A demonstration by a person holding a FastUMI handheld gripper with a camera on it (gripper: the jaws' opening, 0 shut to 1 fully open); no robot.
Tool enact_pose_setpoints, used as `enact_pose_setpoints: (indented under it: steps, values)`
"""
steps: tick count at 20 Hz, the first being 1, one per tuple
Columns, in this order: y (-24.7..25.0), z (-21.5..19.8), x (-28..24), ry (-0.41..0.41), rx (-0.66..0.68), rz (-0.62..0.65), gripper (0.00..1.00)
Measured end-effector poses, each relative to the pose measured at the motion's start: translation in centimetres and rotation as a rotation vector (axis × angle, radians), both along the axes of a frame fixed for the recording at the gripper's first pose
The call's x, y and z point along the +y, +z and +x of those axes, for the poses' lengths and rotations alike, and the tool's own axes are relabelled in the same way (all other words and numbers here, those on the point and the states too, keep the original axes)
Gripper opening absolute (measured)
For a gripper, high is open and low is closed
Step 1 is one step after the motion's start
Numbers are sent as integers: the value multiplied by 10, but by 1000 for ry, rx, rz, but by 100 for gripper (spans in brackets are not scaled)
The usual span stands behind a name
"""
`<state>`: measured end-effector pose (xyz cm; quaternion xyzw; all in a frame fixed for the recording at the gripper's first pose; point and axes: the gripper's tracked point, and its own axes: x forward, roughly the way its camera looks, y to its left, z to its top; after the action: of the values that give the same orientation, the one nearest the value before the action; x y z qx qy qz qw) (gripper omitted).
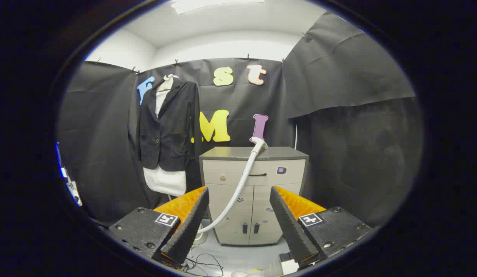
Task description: Iron the clothes twice with a garment steamer, once on the left side and once on the right side.
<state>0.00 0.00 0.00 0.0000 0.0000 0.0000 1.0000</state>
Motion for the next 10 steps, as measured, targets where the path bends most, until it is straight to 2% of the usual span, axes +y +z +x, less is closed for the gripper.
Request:
enact_pose_setpoints:
  steps: [10]
  values:
    - [10, 3, 32, 7, -13, -28, 99]
